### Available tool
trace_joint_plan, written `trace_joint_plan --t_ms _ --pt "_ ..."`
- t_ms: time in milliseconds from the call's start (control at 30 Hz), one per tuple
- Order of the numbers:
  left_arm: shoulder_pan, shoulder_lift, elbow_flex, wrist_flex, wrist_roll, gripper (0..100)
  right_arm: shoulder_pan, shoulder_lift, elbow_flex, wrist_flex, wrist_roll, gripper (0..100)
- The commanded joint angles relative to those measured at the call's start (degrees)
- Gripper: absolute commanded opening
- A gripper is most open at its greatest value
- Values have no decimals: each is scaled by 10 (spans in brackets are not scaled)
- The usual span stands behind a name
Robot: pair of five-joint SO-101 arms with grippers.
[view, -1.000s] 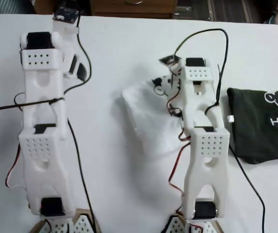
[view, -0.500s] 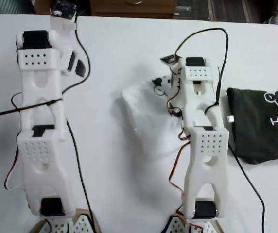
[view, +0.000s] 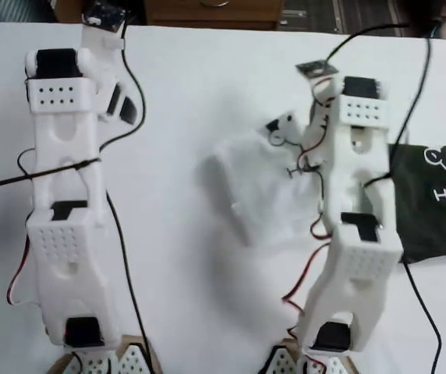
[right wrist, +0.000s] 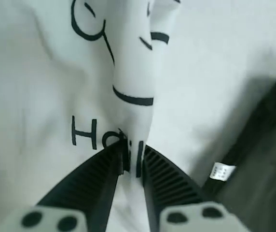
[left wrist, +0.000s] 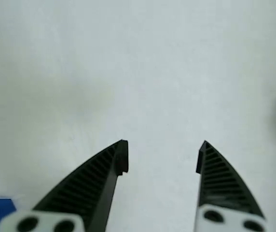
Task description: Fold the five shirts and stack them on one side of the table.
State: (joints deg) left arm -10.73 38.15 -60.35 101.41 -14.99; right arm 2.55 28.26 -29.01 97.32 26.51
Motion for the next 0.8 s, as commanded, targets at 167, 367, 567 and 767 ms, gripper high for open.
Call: trace_joint_plan --t_ms 167,367,567,767 --pt "-55 -47 -3 10 -4 253 55 -131 12 3 7 19" --pt "-82 -47 -3 10 -5 253 103 -152 11 3 12 19" --pt "-80 -43 -3 10 -5 253 140 -168 7 4 19 19" --pt "-79 -41 -3 9 -5 253 144 -227 6 4 19 19"
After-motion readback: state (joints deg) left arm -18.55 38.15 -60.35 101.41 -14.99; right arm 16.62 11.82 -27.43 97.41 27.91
